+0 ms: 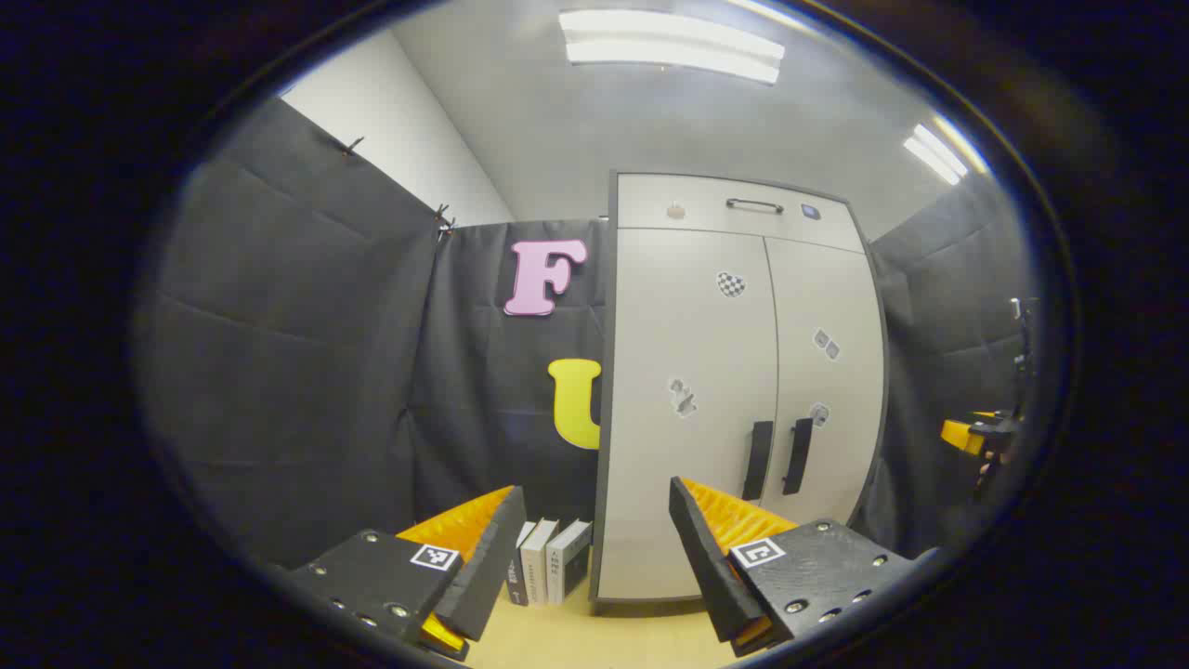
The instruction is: Open the right door of the double-door shoe cabinet with the right hand, and open the left door with the left hand.
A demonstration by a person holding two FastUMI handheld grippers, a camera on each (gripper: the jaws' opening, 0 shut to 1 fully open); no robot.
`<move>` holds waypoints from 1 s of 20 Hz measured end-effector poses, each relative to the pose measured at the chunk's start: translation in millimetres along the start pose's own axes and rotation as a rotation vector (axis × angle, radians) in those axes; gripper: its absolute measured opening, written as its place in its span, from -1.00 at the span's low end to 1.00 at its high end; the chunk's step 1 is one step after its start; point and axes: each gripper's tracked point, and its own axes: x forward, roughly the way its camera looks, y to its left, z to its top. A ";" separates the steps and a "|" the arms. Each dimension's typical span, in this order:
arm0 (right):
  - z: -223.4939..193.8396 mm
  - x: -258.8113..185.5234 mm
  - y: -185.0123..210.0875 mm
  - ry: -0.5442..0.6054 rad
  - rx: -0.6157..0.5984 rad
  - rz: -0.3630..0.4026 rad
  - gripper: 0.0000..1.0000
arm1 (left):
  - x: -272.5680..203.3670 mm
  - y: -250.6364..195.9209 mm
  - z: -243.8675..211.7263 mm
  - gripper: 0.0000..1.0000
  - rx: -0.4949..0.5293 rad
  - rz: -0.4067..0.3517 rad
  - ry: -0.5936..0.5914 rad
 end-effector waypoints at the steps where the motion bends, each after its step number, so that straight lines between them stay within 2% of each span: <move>1: -4.4 3.5 -3.3 0.007 0.006 0.008 0.94 | 5.2 -9.2 -6.0 0.80 0.003 0.005 0.010; 4: -32.8 14.9 -9.1 0.074 -0.039 0.050 0.92 | 12.2 -30.2 -19.1 0.81 -0.020 0.044 0.052; 7: -53.5 23.5 0.6 0.128 -0.020 0.120 0.92 | 12.0 -47.7 -34.2 0.80 -0.060 0.075 0.086; 9: -60.5 23.7 12.5 0.156 0.011 0.148 0.87 | 8.4 -48.5 -54.0 0.79 -0.020 0.087 0.121; 10: -62.3 22.9 19.5 0.166 0.023 0.158 0.92 | 7.5 -46.9 -65.4 0.82 0.012 0.093 0.145; 13: -62.7 20.6 39.4 0.176 0.044 0.151 0.92 | 14.4 -47.5 -92.9 0.81 0.019 0.061 0.205; 14: -61.4 19.8 47.7 0.177 0.049 0.146 0.86 | 16.9 -48.1 -95.6 0.82 0.003 0.038 0.203; 15: -60.0 19.4 56.2 0.173 0.052 0.141 0.92 | 18.9 -44.8 -94.1 0.82 -0.011 0.022 0.194; 18: -57.2 14.8 85.5 0.172 0.060 0.148 0.95 | 22.4 -16.1 -102.1 0.82 -0.032 0.014 0.193; 19: -55.5 12.7 93.0 0.165 0.063 0.146 0.86 | 22.7 -8.3 -105.3 0.82 -0.030 0.009 0.194; 20: -53.7 11.0 100.0 0.158 0.062 0.144 0.94 | 22.6 -3.9 -112.6 0.82 -0.037 -0.018 0.201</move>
